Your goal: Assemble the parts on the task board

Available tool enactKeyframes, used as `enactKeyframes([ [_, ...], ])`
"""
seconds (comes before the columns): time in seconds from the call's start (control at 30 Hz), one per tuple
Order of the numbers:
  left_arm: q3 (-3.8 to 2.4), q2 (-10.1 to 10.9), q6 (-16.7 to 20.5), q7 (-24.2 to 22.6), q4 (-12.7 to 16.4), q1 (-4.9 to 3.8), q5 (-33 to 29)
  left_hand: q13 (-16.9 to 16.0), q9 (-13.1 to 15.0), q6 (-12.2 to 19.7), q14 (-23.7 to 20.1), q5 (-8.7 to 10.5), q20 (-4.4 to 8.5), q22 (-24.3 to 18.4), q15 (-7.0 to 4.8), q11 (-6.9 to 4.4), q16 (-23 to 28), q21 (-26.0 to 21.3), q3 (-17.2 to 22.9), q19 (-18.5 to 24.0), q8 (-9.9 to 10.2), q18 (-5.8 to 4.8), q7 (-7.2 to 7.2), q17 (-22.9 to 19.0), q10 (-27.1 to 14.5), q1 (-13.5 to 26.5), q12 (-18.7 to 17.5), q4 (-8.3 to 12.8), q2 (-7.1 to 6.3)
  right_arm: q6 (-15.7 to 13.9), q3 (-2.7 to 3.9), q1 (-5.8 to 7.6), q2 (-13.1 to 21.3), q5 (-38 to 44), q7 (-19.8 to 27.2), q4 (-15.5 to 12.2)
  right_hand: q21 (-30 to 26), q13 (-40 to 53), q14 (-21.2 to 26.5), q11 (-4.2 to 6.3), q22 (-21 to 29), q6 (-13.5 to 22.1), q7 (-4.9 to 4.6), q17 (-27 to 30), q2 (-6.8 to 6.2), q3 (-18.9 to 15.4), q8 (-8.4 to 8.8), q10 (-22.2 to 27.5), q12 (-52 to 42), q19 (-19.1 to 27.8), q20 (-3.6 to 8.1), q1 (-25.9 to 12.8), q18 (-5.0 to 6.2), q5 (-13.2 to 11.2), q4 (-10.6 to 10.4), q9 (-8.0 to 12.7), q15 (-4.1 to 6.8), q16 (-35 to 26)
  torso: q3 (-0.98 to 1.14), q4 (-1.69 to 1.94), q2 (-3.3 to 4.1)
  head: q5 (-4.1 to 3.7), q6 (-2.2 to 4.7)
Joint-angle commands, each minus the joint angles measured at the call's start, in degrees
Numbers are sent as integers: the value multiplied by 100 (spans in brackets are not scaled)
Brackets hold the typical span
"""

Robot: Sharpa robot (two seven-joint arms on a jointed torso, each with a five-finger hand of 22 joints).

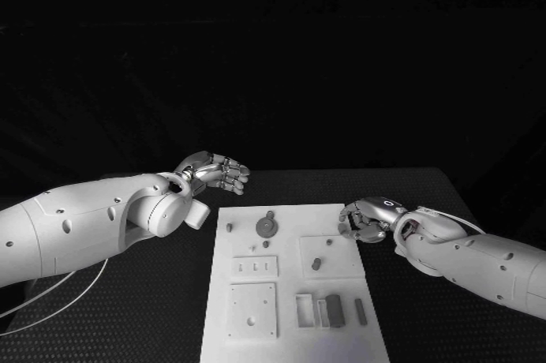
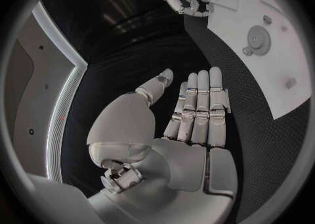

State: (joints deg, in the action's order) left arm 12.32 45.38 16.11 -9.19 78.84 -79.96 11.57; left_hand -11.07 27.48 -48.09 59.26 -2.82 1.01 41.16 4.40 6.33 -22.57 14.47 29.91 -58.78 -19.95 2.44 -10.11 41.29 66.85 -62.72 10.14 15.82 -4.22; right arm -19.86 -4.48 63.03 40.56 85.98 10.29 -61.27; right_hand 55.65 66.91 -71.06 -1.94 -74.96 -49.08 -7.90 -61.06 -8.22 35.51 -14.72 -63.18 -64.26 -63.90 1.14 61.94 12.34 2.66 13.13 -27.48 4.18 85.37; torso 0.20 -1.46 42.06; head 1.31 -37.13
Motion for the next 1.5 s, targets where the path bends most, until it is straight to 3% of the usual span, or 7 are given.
enactKeyframes([
  [0.03,-4,-3,-81,-54,20,-4,-7,-6,9,19,25,-10,32,6,-4,4,36,-33,-4,-16,29,97,-28,9,23,-10,-33,-24,-22,7,2,-3,-15,71,-14,15,28,-3,-34,35,-110,-73,-7,-27,100,-16,-43,-5,-40,-5,35,-3,266,22,41,-14,17,42,0,-7,-1,1,-7],
  [0.3,-5,2,-89,-49,30,-4,-6,-8,10,19,26,-10,32,7,-4,4,39,-34,-5,-16,30,97,-28,14,24,-9,-35,-24,-21,-15,2,-4,-59,71,8,34,47,-13,-75,70,-108,-368,29,-64,356,-12,-206,-41,-39,-7,48,-4,266,22,158,-85,50,55,3,-7,-6,-3,-21],
  [0.4,-5,4,-94,-48,31,-5,-6,-9,10,19,26,-10,32,8,-4,4,40,-34,-5,-16,30,97,-28,15,24,-9,-36,-25,-21,-13,2,-8,-75,71,10,47,49,-14,-84,69,-108,-374,29,-75,394,-8,-207,-44,-39,-7,49,-7,266,22,170,-86,51,58,3,-6,-6,-10,-19],
  [1.5,-6,40,-101,-34,65,-7,1,-16,11,22,28,-10,33,14,-4,5,55,-40,-6,-15,35,97,-30,34,25,-6,-45,-26,-25,16,2,-35,-189,74,-33,169,56,-16,-85,68,-106,-412,29,-73,397,-14,-217,-51,-36,-8,47,-47,266,22,208,-94,47,60,4,-6,-5,-23,-47],
])
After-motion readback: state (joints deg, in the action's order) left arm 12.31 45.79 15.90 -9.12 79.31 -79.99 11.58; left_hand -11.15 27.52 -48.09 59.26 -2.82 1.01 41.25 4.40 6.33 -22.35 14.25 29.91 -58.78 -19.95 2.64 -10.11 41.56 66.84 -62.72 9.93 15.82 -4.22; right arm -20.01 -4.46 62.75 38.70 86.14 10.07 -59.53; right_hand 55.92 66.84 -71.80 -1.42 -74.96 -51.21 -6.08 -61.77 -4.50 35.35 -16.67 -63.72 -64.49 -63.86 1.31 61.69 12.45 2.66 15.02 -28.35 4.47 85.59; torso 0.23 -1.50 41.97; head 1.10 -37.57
